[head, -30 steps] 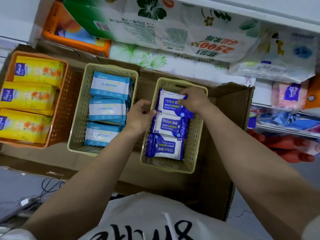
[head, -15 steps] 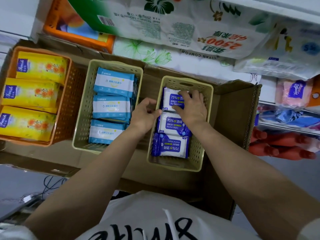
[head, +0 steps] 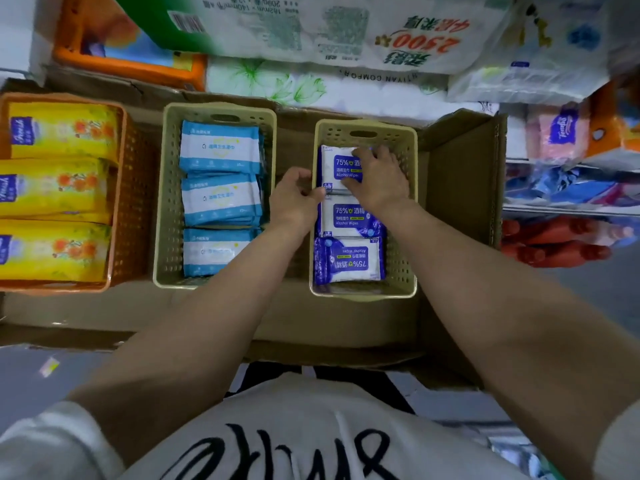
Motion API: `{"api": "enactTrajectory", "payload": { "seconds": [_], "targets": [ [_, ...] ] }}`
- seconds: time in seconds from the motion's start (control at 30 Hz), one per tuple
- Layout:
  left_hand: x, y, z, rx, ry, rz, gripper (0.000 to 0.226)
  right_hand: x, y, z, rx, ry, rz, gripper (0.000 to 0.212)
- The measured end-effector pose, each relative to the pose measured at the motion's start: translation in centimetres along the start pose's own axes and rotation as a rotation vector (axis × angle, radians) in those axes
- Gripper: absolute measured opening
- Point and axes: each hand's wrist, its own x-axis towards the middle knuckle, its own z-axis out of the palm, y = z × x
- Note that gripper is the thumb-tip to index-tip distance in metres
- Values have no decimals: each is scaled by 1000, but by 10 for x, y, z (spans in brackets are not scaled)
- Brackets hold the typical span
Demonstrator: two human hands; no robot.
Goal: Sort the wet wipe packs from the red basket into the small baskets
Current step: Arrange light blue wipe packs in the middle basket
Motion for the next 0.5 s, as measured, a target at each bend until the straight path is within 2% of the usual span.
{"api": "enactTrajectory", "payload": {
  "seconds": [0.13,0.23,0.33,0.5],
  "targets": [
    [-10,13,-13,131,-79,-12,44,-19,-4,-29,-28,-33,-81,52],
    [-34,34,-40,197,-108,34,47,-41,-12,-65,-130,-109,-181,48],
    [-72,48,-75,292,-15,160,43,-73,-22,-100,-186,-72,-287,45],
    [-162,31,-138,524,217,357,40,-145,-42,-127,-134,138,-488,44]
  ]
}}
